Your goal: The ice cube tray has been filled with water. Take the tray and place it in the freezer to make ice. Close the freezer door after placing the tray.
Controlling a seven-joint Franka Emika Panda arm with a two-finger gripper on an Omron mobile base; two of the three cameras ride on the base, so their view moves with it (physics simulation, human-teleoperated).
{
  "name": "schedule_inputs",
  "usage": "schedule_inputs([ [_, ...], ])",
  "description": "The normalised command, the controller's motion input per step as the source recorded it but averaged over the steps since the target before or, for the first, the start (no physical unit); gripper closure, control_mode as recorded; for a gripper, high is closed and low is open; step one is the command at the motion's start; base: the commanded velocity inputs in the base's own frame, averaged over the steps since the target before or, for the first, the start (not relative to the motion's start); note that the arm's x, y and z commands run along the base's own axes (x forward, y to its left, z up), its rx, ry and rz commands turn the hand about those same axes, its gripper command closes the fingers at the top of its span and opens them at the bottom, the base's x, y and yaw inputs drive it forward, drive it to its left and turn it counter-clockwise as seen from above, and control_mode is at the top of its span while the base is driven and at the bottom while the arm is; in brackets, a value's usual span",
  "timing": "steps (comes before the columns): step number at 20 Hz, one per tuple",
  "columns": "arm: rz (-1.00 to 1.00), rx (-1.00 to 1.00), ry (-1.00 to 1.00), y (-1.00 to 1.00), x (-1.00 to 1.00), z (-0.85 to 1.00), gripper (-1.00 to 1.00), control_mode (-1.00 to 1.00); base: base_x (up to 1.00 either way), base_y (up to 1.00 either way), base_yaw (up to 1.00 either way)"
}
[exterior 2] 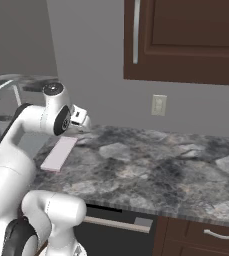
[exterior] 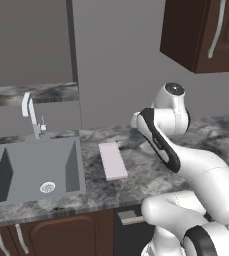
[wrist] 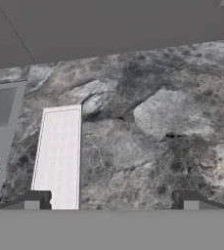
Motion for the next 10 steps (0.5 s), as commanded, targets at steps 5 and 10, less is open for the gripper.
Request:
schedule_inputs([
  [5,-0.1,0.0,0.0,0.39,0.17,-0.45,-1.0,-1.0,0.0,0.0,0.0],
  [10,-0.13,0.0,0.02,0.28,0.14,-0.31,-1.0,-1.0,0.0,0.0,0.0],
])
